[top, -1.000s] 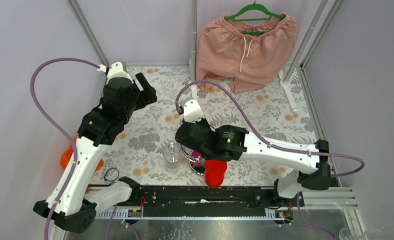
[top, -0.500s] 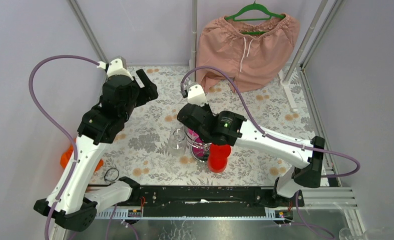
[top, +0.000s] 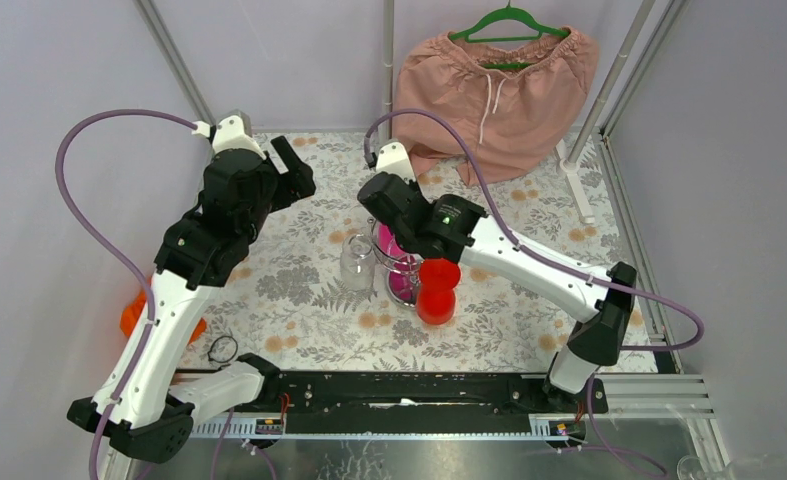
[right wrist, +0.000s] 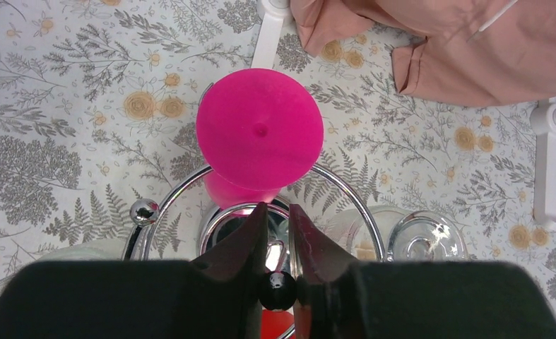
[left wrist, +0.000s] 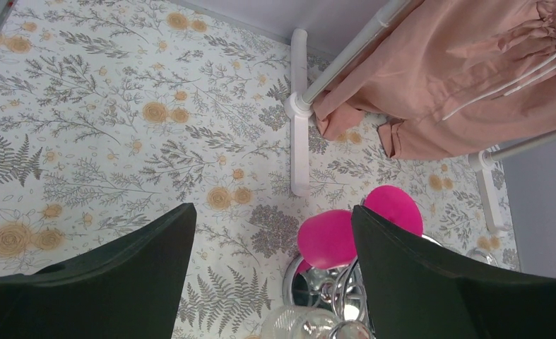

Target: Take the wine glass off the wine glass rack

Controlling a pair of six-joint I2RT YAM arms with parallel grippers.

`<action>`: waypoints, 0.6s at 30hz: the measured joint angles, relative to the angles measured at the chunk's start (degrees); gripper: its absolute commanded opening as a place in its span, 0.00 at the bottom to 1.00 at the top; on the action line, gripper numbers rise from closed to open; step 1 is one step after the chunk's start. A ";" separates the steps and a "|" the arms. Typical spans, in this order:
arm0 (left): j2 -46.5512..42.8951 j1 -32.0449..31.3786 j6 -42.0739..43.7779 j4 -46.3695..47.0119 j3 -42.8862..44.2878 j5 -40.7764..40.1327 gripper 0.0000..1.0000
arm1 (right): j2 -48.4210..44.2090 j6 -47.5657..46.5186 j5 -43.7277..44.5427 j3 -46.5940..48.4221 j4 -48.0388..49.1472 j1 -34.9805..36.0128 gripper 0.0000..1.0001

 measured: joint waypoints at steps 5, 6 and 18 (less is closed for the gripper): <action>-0.02 0.00 0.00 0.52 -0.96 -0.02 0.89 | 2.05 -1.31 -1.57 2.08 0.98 -2.14 0.00; -0.02 0.00 0.00 0.59 -1.20 -0.02 0.89 | 2.62 -1.64 -1.84 2.71 1.11 -2.54 0.00; 0.02 0.00 0.00 1.36 -2.62 0.00 0.89 | 7.19 -3.98 -4.79 7.93 2.10 -6.69 0.00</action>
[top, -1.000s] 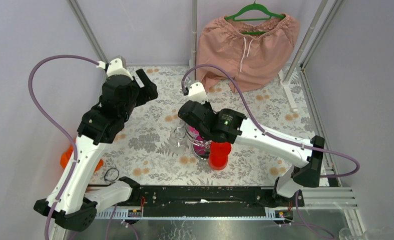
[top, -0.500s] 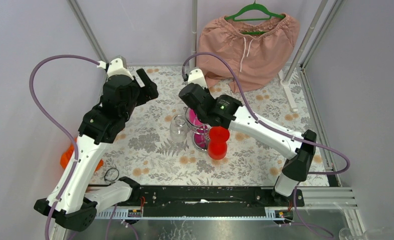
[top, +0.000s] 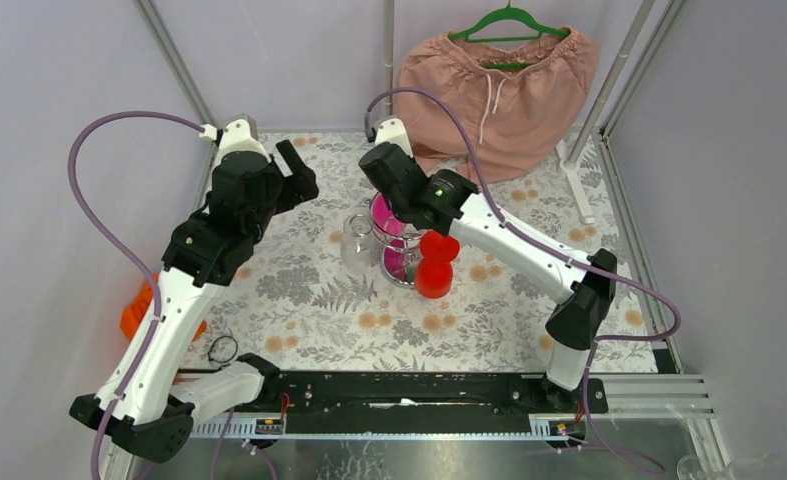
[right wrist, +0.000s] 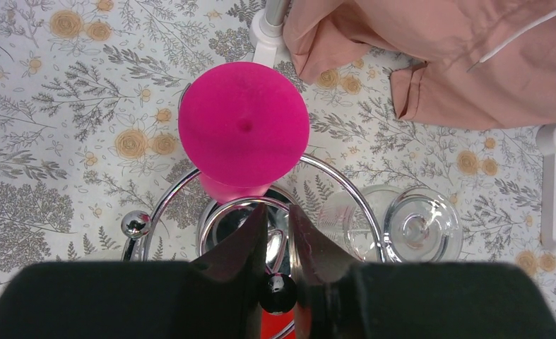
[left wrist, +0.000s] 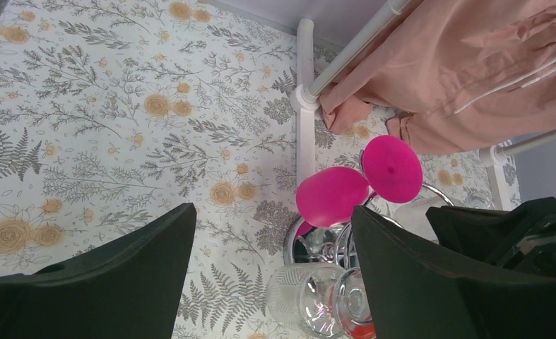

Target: Take the wine glass off the wine glass rack

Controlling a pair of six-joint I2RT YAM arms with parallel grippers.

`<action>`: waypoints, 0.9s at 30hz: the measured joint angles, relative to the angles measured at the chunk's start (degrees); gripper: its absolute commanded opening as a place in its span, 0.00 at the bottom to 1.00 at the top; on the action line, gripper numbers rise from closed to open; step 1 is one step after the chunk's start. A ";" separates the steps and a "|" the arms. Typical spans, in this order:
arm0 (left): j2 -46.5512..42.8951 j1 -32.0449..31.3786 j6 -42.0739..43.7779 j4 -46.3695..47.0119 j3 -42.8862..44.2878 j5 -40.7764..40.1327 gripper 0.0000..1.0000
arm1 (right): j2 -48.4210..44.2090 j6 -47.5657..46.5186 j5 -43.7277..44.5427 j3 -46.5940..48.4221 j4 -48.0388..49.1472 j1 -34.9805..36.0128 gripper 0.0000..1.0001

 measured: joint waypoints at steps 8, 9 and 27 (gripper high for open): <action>0.24 -0.02 -0.02 0.57 -0.94 0.02 0.89 | 0.02 0.04 -1.79 0.15 0.11 -2.05 0.00; 0.24 0.00 -0.04 0.74 -1.18 0.02 0.89 | 0.02 0.07 -1.92 0.15 0.11 -2.10 0.04; 1.27 0.00 -0.17 3.58 -3.87 3.13 0.90 | -10.45 1.81 -4.13 -4.24 8.02 -2.25 0.61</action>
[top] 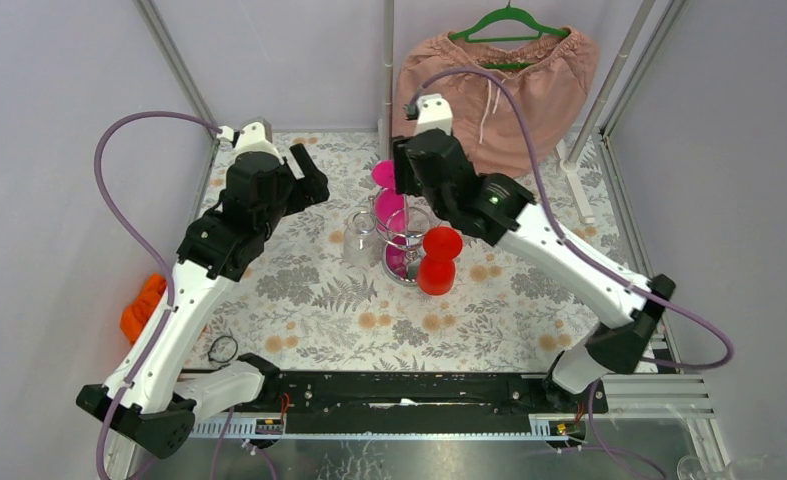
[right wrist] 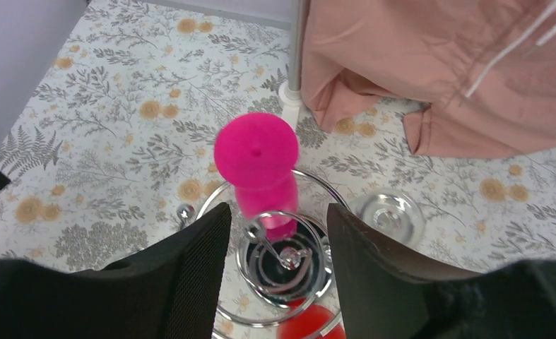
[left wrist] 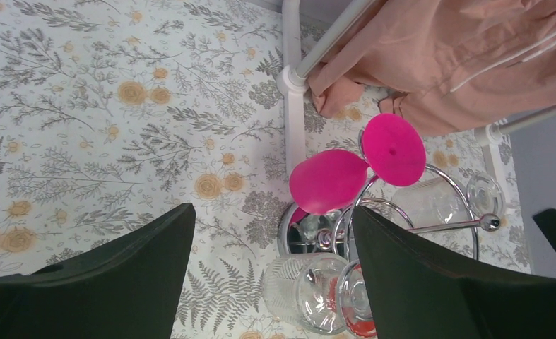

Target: Take the wine glass off the wine glass rack

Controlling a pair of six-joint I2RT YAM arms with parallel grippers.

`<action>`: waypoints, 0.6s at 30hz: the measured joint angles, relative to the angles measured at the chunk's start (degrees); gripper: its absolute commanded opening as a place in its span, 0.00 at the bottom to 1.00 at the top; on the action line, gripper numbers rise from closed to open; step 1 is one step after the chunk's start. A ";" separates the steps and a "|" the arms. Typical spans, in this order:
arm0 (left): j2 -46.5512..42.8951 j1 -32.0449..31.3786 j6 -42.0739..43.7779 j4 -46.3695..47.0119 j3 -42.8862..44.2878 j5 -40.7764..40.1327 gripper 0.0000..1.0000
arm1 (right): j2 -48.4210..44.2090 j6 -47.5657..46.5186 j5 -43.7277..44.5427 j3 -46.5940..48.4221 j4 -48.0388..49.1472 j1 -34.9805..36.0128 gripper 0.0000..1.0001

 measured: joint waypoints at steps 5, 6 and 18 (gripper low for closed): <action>0.02 0.26 -0.57 1.53 -0.55 2.58 0.91 | -9.49 1.70 0.90 -8.81 1.86 0.00 0.61; 0.02 0.63 -0.83 2.01 -0.68 3.61 0.91 | -10.93 2.03 1.36 -9.99 2.03 0.00 0.60; 1.27 17.25 -8.72 14.71 -6.14 34.97 0.91 | -27.63 11.93 -8.57 -25.73 5.01 -15.87 0.57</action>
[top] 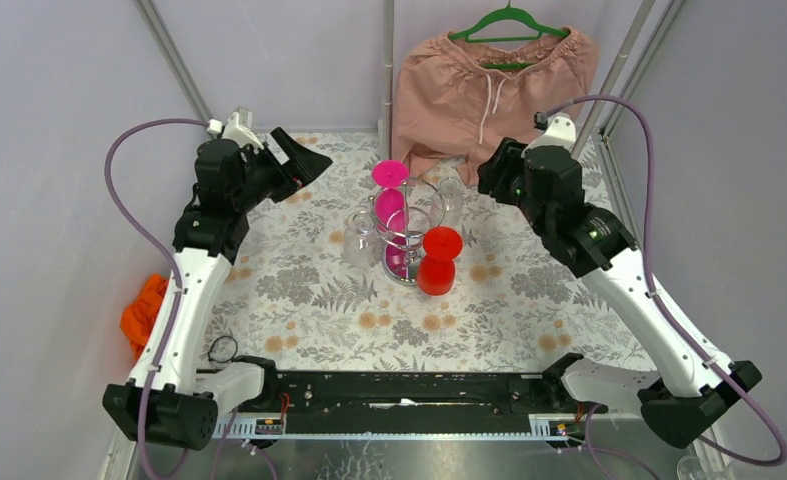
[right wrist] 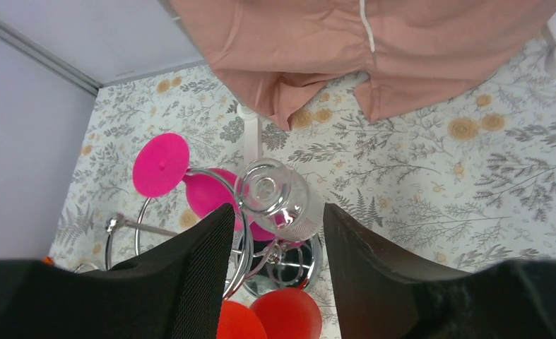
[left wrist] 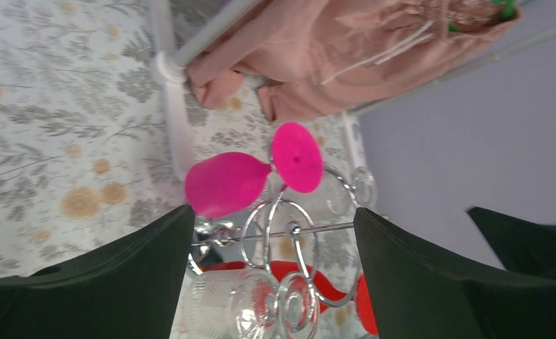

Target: Take the wine glass off the wine glass rack

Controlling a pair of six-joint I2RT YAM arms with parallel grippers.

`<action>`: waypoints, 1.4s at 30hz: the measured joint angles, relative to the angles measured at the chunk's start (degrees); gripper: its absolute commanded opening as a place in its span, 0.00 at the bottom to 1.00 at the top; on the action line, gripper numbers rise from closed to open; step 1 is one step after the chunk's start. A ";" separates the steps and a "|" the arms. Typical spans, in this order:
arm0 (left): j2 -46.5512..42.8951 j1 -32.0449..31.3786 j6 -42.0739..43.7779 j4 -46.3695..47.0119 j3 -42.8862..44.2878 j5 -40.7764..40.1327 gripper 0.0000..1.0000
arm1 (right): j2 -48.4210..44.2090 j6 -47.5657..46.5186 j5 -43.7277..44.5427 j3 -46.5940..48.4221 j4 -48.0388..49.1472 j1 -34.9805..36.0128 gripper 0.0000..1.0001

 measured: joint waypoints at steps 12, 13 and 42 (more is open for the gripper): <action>9.40 12.26 -16.09 28.46 -9.60 25.97 0.91 | 1.46 8.13 -29.62 -9.97 10.82 -21.40 0.55; 10.54 13.00 -17.73 31.01 -10.73 27.34 0.91 | 1.79 8.76 -32.11 -11.04 12.09 -22.95 0.55; 10.01 14.69 -24.52 45.44 -20.24 34.36 0.90 | 15.76 16.41 -58.90 -17.25 33.51 -27.21 0.46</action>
